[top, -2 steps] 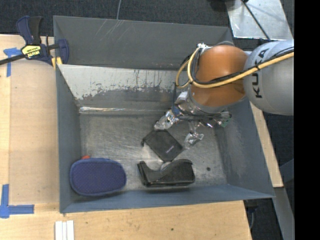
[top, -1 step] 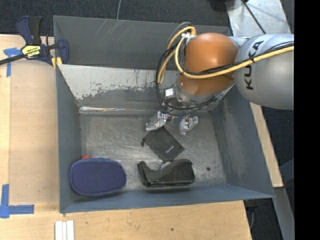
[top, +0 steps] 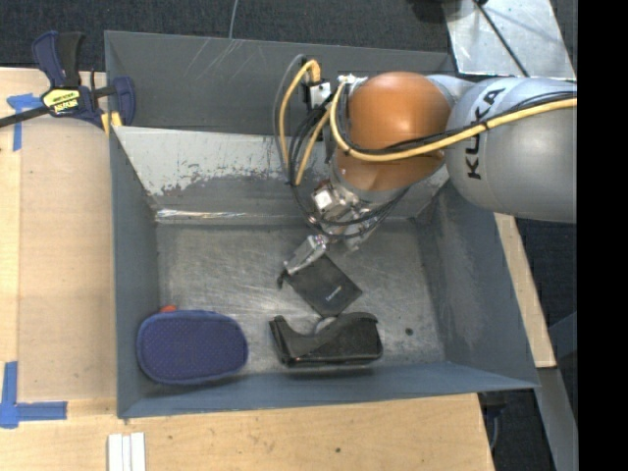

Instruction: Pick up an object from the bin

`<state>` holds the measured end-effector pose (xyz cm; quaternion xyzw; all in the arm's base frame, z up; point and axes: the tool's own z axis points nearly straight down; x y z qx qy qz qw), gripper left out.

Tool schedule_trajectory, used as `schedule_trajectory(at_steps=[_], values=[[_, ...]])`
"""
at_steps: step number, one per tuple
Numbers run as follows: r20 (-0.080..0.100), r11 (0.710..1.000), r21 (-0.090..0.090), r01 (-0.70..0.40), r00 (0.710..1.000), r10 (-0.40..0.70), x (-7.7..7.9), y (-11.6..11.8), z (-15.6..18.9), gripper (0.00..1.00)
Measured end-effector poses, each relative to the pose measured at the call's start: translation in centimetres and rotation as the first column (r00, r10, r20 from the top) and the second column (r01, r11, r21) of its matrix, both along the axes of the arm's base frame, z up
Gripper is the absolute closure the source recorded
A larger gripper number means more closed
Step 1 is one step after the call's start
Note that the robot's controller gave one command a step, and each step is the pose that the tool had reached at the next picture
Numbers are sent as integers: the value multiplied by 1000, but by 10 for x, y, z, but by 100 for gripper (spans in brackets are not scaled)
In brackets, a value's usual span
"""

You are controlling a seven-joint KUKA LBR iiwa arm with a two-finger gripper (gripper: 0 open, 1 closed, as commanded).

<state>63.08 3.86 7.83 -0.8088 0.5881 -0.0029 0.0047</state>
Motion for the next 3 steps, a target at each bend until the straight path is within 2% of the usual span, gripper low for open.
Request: schedule_trajectory(at_steps=[1, 2, 3], values=[[-3, 1000, 1, 4, 1000, -4, 2, 0, 3, 0], [-3, 1000, 8, 3, 1000, -3, 3, 5, 6, 100], [-5, 1000, -1, 6, 1000, -6, 4, 5, 34, 100]])
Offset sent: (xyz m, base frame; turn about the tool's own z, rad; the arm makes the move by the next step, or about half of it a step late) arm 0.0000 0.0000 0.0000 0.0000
